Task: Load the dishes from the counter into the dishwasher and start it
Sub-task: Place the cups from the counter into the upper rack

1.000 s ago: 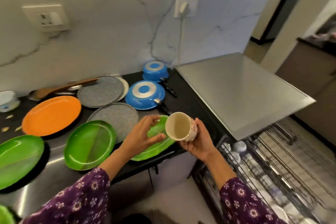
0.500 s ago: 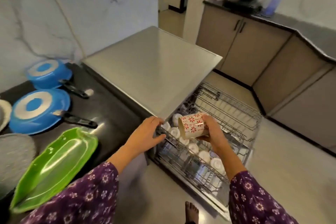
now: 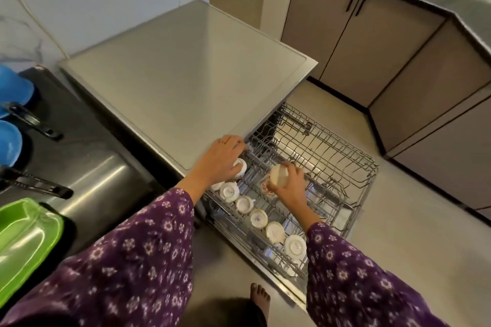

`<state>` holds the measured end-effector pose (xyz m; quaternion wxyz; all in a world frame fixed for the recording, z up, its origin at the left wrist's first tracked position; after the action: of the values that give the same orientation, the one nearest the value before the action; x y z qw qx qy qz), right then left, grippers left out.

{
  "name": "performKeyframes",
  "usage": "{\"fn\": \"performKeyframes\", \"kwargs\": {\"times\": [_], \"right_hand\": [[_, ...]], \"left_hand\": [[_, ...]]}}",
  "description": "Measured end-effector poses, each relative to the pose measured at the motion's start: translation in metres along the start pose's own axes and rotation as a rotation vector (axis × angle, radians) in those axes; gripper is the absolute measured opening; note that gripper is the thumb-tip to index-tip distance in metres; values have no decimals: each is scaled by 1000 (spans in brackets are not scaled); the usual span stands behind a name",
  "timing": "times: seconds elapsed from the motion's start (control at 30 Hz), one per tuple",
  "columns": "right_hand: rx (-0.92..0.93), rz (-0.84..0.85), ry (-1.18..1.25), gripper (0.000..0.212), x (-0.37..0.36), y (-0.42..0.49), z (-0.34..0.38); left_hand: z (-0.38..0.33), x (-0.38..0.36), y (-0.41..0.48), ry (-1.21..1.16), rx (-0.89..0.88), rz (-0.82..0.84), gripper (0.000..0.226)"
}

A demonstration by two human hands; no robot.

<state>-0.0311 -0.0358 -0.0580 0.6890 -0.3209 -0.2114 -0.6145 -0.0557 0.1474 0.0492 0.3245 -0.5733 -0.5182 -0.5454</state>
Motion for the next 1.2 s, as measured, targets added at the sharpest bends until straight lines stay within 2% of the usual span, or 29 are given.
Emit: {"fn": "performKeyframes", "kwargs": {"times": [0.17,0.4,0.53,0.8,0.97,1.2], "right_hand": [[142,169,-120,77,-46,33,5],[270,279,-256,86,-99,69,15],[293,324,-296,87,-121,78,12],[301,393,-405,94,-142,77,1],[222,401,-378,92,-147,77,-13],[260,451,-498,93,-145,73,-6]], "left_hand": [[19,-18,11,-38,64,-18,43],[34,-18,13,-127,126,-146,40],[33,-12,13,-148,122,-202,38],[35,-16,13,-134,132,-203,39],[36,-17,12,-131,141,-205,38],[35,-16,12,-127,144,-191,36]]}}
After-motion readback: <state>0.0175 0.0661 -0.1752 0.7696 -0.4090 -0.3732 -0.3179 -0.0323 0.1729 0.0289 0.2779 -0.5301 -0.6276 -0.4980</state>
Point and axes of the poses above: each hand's wrist, its own y-axis towards the middle knuckle, its own x-axis out of the back of the hand, z = x × y, the point moved 10 cm from there along y, towards the middle knuckle, and after that the axes turned 5 degrees about -z, right-handed, at the moved point
